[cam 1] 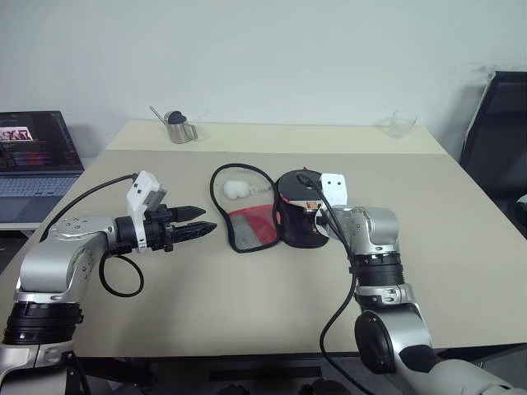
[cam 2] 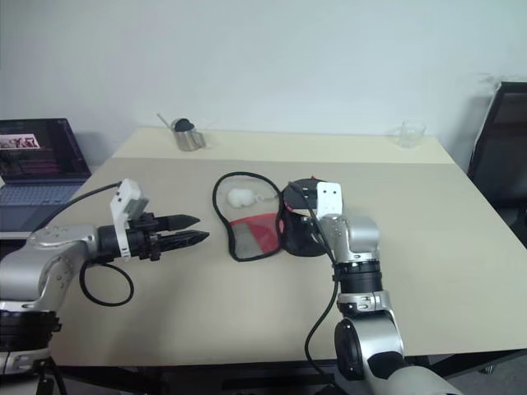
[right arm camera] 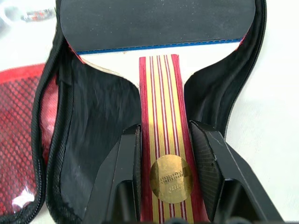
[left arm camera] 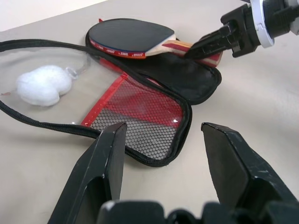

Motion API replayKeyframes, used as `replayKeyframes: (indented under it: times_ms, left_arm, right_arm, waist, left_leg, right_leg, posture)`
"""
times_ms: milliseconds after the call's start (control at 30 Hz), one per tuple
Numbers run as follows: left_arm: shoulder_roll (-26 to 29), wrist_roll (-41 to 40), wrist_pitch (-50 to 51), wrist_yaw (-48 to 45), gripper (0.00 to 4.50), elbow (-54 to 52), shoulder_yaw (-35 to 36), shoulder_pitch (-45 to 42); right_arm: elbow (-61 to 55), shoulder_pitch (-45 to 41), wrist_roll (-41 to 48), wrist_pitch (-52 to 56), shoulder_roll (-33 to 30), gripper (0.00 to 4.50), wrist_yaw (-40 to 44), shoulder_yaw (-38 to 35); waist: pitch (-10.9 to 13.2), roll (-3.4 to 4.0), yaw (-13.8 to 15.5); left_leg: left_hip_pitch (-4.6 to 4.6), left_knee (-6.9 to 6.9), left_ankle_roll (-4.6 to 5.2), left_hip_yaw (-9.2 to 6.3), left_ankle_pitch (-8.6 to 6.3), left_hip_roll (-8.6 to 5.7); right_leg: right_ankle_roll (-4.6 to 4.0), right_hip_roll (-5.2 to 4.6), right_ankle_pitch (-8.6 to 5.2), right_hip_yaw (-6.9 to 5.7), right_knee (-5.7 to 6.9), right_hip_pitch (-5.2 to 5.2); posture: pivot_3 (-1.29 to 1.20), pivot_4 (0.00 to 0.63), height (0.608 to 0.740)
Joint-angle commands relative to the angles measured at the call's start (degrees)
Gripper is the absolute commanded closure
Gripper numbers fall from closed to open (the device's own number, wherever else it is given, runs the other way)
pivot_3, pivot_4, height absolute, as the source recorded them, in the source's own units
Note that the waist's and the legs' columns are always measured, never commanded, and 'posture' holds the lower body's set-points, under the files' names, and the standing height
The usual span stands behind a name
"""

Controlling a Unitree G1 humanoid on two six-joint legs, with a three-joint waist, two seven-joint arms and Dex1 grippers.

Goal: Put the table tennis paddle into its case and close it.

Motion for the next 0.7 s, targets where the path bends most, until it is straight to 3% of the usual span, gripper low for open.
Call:
replayKeyframes:
  times_ms: [33,333,633,700]
  left_arm:
    - [1.0,-0.9,-0.2,0.2,1.71,-1.4,1.8,-0.7]
    - [1.2,-0.8,-0.3,0.1,1.71,-1.3,1.8,-0.6]
    - [1.0,-0.8,-0.2,0.2,1.71,-1.3,1.6,-0.8]
    - [1.1,-0.6,-0.2,0.5,1.71,-1.2,1.7,-0.7]
  right_arm:
    - [-3.8,0.0,-0.3,0.7,0.9,3.28,-0.4,-0.1]
    - [-4.1,-0.4,1.2,1.8,2.9,3.28,0.7,-0.7]
    - [-1.4,-1.2,1.9,-0.1,4.2,0.21,0.2,-0.5]
    - [-1.3,-1.0,2.1,-0.2,4.1,0.03,0.4,-0.2]
  waist:
    - [0.0,0.00,0.0]
    - [0.0,0.00,0.0]
    - [0.0,0.00,0.0]
    - [0.0,0.00,0.0]
  left_leg:
    - [0.00,0.00,0.00,0.00,0.00,0.00]
    - [0.00,0.00,0.00,0.00,0.00,0.00]
    - [0.00,0.01,0.00,0.00,0.00,0.00]
    - [0.00,0.01,0.00,0.00,0.00,0.00]
  right_leg:
    - [0.00,0.00,0.00,0.00,0.00,0.00]
    - [0.00,0.00,0.00,0.00,-0.01,0.00]
    - [0.00,0.00,0.00,0.00,0.00,0.00]
    - [0.00,0.00,0.00,0.00,0.00,0.00]
  posture:
    - [0.00,0.150,0.740]
    - [0.00,0.150,0.740]
    - [0.00,0.150,0.740]
    - [0.00,0.150,0.740]
